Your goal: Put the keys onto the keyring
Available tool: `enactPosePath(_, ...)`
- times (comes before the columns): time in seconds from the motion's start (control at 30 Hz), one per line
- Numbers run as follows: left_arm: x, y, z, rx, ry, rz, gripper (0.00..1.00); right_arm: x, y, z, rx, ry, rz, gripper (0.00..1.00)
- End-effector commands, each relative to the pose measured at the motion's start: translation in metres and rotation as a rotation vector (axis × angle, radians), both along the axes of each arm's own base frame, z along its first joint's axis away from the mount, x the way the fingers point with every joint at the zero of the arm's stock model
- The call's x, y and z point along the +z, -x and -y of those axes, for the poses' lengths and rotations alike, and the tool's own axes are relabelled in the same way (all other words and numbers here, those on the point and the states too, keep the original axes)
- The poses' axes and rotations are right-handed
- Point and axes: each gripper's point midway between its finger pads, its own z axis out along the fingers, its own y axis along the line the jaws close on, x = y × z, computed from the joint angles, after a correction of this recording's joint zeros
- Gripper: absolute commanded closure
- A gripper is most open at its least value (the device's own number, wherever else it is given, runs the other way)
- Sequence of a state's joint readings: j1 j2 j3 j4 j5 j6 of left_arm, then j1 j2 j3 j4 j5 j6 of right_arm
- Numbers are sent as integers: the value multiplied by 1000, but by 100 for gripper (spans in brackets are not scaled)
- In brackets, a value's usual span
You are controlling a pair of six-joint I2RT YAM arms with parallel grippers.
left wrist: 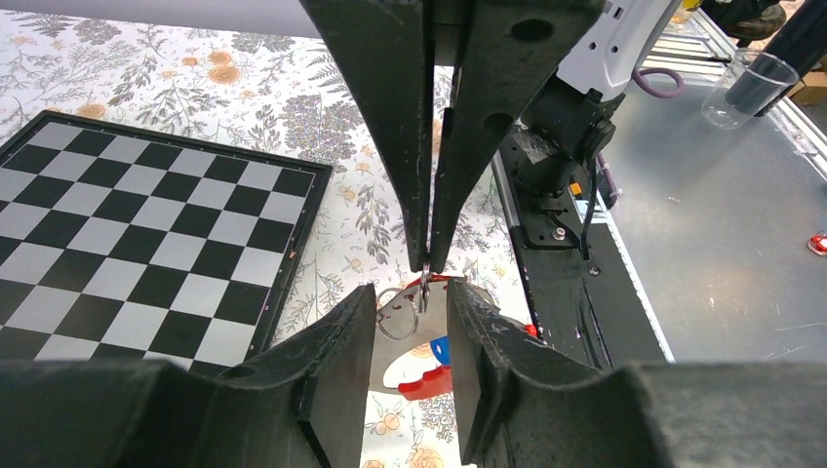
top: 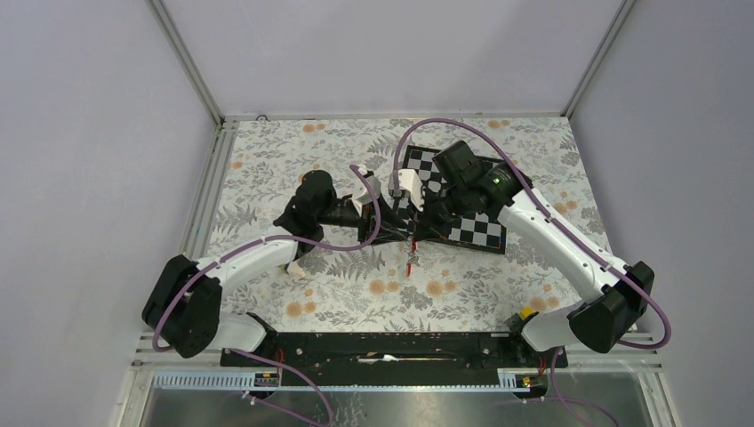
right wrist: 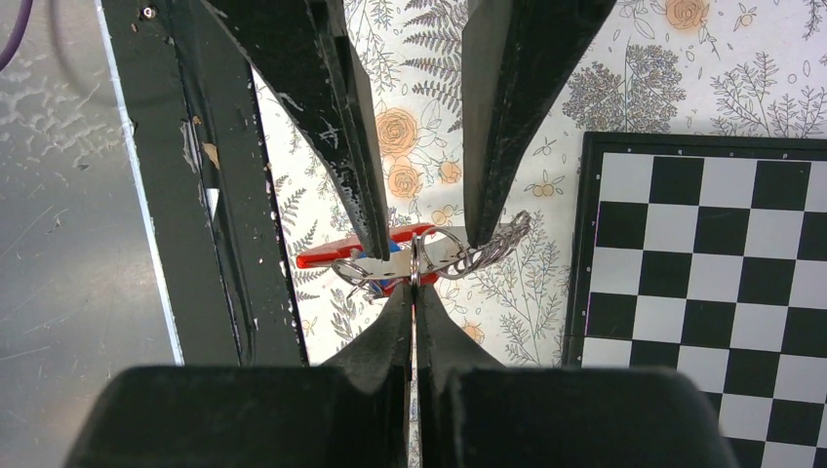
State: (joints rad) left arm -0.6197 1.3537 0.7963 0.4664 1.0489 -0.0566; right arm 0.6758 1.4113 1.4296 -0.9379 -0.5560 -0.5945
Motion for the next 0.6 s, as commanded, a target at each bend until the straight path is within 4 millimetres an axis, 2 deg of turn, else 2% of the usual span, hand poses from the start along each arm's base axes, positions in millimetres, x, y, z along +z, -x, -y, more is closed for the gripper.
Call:
enactPosePath(0.0,10,5,3,-38,48,53,63,12,-4,-5,13,-19,42,100)
enactPosePath(0.3,9,5,4,-41,55,45,68,13,-4,-7,14,-20,38,100)
enactPosePath(0.57,5,6,5,-44,50,36,68,13,-4,-6,11,-13,42,100)
